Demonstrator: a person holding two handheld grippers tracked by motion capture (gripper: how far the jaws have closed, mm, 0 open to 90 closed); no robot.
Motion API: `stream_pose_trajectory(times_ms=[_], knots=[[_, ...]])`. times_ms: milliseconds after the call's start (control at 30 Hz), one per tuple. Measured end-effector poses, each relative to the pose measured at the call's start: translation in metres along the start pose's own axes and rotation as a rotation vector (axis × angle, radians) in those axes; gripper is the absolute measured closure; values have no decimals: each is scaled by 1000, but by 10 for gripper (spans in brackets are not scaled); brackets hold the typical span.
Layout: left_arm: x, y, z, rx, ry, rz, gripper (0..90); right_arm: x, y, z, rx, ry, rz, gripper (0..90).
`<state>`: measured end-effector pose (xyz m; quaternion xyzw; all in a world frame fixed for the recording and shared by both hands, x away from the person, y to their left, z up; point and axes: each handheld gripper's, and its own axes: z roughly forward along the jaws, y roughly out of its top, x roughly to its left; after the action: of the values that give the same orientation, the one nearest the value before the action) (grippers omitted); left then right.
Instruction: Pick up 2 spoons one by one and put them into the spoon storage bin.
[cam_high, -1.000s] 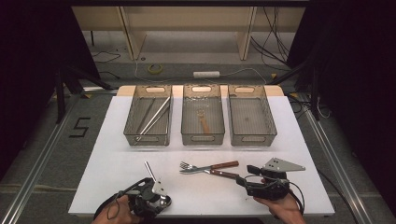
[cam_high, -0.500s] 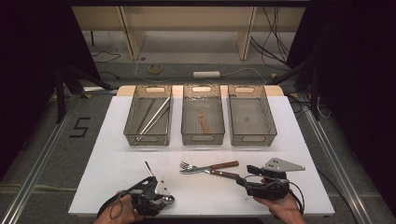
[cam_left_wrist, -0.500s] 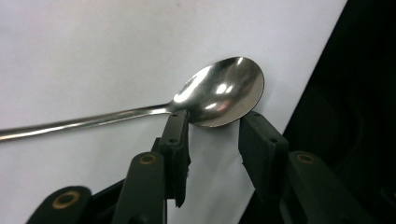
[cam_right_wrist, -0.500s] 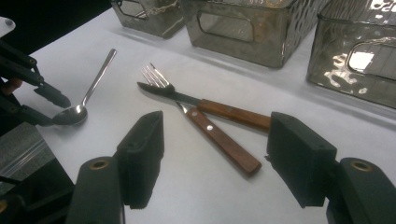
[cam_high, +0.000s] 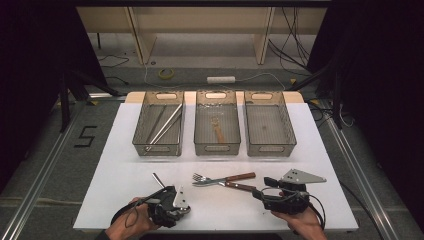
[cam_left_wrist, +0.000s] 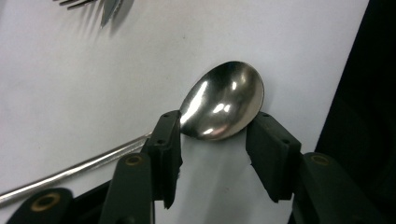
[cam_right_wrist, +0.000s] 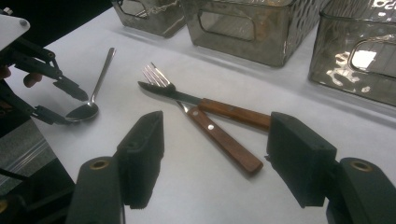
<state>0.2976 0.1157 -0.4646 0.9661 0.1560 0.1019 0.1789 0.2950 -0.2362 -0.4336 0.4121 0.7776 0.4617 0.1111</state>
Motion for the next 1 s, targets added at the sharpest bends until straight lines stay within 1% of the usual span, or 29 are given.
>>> stream_pose_trajectory(times_ms=[133, 200, 233, 267, 433, 567, 733, 833, 1000], knots=[[2, 5, 4, -4, -16, 13, 522, -1, 0, 0, 0, 1, 0, 377], [4, 7, 4, -2, -25, 36, 521, -1, 0, 0, 0, 1, 2, 378], [5, 8, 5, -4, -32, 32, 517, -1, 0, 0, 1, 1, 2, 378], [7, 9, 5, 3, -39, 42, 517, -1, 0, 0, 1, 1, 2, 378], [10, 13, 7, 12, -63, 63, 526, -1, 0, 0, 2, 3, 3, 379], [12, 14, 7, 14, -83, 71, 561, -1, 0, 0, 2, 3, 4, 378], [8, 17, 8, 6, -81, 77, 626, -1, 0, 0, 3, 4, 3, 378], [9, 19, 8, 12, -83, 94, 661, -1, 0, 0, 1, 4, 3, 378], [9, 22, 6, -16, -77, 96, 730, -1, 0, -1, 0, 5, 5, 379]])
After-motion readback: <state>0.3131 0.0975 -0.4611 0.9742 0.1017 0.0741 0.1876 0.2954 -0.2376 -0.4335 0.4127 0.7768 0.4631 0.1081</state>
